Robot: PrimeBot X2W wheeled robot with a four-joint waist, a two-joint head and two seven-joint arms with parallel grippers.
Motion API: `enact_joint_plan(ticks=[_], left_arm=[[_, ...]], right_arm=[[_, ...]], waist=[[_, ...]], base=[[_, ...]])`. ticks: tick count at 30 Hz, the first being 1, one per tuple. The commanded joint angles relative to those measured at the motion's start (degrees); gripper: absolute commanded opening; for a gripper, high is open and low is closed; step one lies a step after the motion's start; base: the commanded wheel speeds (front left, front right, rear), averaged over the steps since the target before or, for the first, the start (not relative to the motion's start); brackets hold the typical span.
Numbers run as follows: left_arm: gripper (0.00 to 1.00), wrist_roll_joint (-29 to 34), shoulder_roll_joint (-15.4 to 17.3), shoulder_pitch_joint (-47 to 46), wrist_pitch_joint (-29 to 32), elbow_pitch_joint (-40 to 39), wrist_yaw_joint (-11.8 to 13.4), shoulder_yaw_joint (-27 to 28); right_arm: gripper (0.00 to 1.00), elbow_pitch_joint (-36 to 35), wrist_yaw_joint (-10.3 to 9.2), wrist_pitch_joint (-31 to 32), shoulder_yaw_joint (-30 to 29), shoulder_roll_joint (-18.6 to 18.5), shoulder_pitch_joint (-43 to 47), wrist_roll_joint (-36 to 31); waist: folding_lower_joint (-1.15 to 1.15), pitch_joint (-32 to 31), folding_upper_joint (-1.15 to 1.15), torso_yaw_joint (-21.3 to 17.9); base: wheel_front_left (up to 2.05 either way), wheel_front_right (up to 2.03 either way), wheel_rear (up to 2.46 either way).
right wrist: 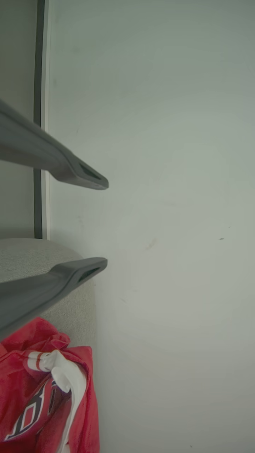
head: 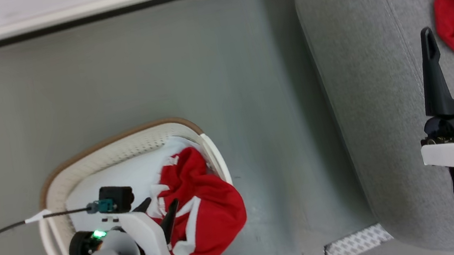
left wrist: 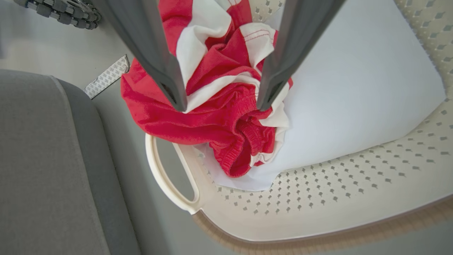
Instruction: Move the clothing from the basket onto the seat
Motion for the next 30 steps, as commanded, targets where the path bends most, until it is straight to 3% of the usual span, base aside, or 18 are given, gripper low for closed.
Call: enact_joint_plan(ticks=[1, 14, 30], left_arm=[[1.0, -1.54, 0.97, -1.38, 0.49, 1.07, 0.09, -1.05], [1.0, -9.23, 7.6, -10.06, 5.45, 9.42, 0.1, -10.0], [1.0, -14.98, 11.11, -14.85, 9.39, 8.86, 0.09, -18.84]], right_arm=[[1.0, -0.59, -0.13, 0.0, -0.1, 0.62, -1.11, -0.06], [1.0, -2.2, -0.13, 0.0, 0.38, 2.95, -3.27, 0.39], [1.0, -1.63, -0.13, 0.0, 1.23, 3.77, -4.37, 0.88]], waist=[[-0.01, 3.35, 0.0, -2.86], [-0.01, 13.61, 0.0, -9.0], [-0.01, 17.89, 0.0, -11.18]], base=[[0.0, 0.0, 0.0], [0.0, 0.0, 0.0], [0.0, 0.0, 0.0]])
